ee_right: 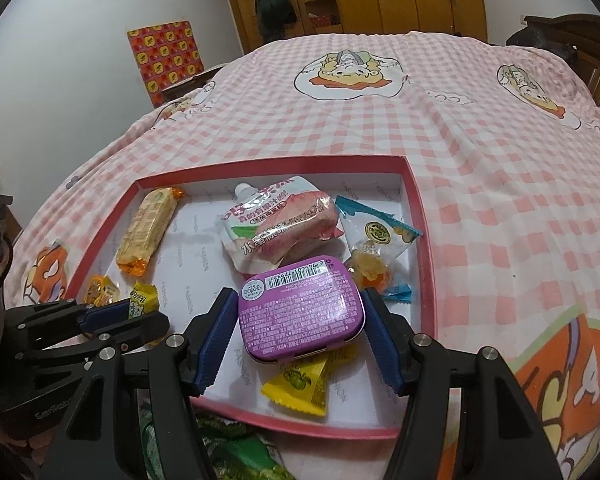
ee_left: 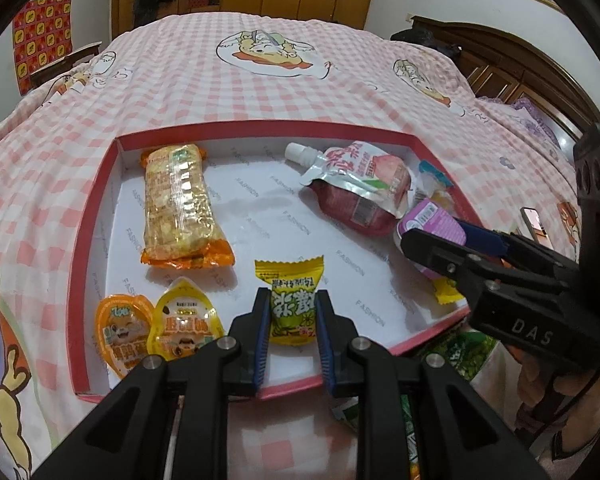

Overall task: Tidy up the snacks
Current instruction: 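Carry the candy pack and purple tin into the red box with both tools, then open both tools to release the candy pack and tin in the box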

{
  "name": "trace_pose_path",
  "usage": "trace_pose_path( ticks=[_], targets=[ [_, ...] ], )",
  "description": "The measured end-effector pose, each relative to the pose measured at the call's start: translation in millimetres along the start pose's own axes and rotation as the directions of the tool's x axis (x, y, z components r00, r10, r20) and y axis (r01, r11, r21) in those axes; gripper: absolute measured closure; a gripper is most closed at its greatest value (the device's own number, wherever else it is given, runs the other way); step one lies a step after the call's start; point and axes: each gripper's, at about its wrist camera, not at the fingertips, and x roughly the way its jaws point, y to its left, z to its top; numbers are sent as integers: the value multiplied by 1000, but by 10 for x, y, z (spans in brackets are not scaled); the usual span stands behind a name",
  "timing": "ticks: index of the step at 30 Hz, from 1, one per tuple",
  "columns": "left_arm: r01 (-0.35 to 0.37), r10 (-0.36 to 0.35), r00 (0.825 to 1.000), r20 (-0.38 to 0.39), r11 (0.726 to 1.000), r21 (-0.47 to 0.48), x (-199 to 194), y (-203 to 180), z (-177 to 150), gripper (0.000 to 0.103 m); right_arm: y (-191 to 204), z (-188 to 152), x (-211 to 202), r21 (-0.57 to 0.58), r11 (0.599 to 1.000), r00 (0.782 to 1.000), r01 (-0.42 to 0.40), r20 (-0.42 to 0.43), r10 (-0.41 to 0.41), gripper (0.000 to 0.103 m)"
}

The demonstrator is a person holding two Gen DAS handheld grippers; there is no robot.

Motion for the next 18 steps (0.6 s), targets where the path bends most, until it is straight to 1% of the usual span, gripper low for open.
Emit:
trace_pose_path(
  ticks=[2, 8, 18],
  targets=[
    [-8, 8, 1000, 2, 1000, 5, 7, 0, 5, 81, 5, -1, 18, 0, 1000, 1000, 3, 2, -3, 39],
    [-25, 25, 1000, 7, 999, 25, 27, -26, 20, 81, 79, -33, 69, -46, 998, 999, 46, 16, -45, 39],
    [-43, 42, 999, 14, 999, 25, 75, -35, 77, 81, 106, -70, 104, -72, 995, 997, 70, 24, -68, 39]
  ],
)
